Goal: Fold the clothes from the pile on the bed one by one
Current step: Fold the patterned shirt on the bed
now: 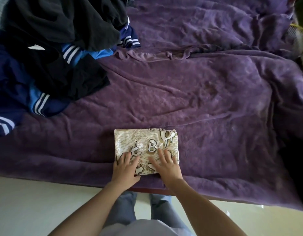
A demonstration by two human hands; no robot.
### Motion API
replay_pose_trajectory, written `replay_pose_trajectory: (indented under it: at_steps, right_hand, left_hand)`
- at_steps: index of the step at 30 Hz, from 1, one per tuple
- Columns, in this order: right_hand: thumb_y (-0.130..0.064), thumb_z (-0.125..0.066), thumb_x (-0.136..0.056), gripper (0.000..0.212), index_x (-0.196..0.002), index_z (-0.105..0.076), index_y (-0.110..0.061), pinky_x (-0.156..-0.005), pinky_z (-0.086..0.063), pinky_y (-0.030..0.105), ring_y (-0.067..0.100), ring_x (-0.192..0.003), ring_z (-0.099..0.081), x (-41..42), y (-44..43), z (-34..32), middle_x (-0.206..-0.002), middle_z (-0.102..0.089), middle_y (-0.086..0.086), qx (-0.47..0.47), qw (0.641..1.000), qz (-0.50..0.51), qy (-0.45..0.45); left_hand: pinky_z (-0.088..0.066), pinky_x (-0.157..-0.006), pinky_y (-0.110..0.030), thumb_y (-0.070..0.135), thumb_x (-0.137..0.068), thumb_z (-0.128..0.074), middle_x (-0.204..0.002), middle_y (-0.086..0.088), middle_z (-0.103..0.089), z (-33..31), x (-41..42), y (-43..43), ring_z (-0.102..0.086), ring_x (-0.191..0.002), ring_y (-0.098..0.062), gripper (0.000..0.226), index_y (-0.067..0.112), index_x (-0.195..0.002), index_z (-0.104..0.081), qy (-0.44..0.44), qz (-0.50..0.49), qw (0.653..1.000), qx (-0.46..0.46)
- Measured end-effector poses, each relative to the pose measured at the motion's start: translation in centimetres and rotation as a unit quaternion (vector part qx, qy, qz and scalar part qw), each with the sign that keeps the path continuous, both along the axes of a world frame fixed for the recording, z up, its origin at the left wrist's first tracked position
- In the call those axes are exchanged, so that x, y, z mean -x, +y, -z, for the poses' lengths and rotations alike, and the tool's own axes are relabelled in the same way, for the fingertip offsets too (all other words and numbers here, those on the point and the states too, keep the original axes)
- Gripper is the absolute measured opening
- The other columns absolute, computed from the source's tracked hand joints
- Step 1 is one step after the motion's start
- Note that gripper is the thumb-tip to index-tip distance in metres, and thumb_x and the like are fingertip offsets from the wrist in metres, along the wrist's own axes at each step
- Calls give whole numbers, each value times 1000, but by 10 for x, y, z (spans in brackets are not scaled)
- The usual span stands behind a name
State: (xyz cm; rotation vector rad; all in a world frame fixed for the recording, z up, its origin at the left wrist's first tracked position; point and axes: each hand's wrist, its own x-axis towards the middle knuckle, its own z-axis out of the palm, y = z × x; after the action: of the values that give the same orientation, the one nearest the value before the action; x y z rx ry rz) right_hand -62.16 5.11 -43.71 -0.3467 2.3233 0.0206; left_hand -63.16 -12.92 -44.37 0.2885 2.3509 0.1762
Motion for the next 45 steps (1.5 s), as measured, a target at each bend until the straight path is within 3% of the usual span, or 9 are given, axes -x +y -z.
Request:
replay_pose_trajectory:
  at_steps: [10,15,17,19,22,29,38,42,45]
  right_hand:
    - [-7,-68,-82,117,-141,28,-35,-111,-16,61,43,-142,3,4,13,1,-154,17,23,-26,994,-96,41]
    - [6,-60,-80,92,-149,-9,-28,-105,-38,50,37,-138,-21,21,5,-36,-152,-15,18,6,998,-38,53]
    - [0,-74,-67,85,-140,-40,-25,-77,-57,36,32,-119,-50,29,8,-59,-135,-46,18,40,985,-37,164]
    - [-9,-90,-37,78,-110,-70,-27,-39,-51,23,21,-81,-68,31,14,-84,-97,-68,6,48,973,-50,221]
    - [-10,-91,-33,68,-97,-75,-26,-30,-43,20,17,-69,-67,30,25,-114,-84,-69,1,62,962,-52,260]
    - [-14,-91,-32,71,-100,-74,-24,-30,-40,17,18,-70,-68,32,83,-185,-89,-70,2,19,941,35,336]
    - [-14,-54,-69,37,-99,-76,-19,-36,-44,20,24,-69,-68,14,209,-240,-86,-70,10,1,834,64,548]
    - [-8,-72,-66,35,-101,-75,-15,-47,-49,26,29,-74,-69,-18,287,-253,-90,-70,16,-55,758,84,645]
    - [-7,-41,-92,35,-108,-71,-18,-54,-50,29,31,-83,-64,-58,337,-261,-94,-70,16,-106,684,104,714]
  left_hand:
    - [-21,-111,-51,52,-83,-56,-155,-2,-11,-1,10,-4,-8,-144,-22,85,29,-149,-8,-11,16,1000,-4]
    - [-17,-112,-52,56,-75,-65,-155,-9,-8,-10,11,0,-9,-143,-26,103,28,-149,1,-20,27,999,36]
    - [-26,-107,-52,58,-65,-73,-152,-15,-20,-22,8,2,-24,-139,-30,116,27,-149,0,60,34,997,35]
    - [-48,-86,-51,52,-39,-88,-130,-19,-53,-37,7,4,-57,-113,-33,126,23,-143,-24,139,30,990,-17]
    - [-53,-66,-42,38,-44,-88,-97,-9,-70,-51,18,11,-68,-79,-26,89,18,-125,-56,264,55,957,-102]
    - [-51,-57,-35,11,-64,-56,-69,-1,-66,-119,91,75,-64,-56,-23,28,15,-84,-74,432,116,862,-238]
    - [-52,-57,-38,-3,-65,-42,-73,-7,-67,-196,122,215,-67,-63,-25,38,7,-83,-73,539,212,760,-294]
    - [-51,-59,-35,3,-68,-37,-76,-5,-68,-225,113,310,-67,-66,-24,40,10,-82,-73,550,258,728,-318]
    - [-50,-61,-34,5,-71,-44,-81,-6,-69,-240,98,387,-68,-71,-25,33,12,-85,-73,565,292,671,-382]
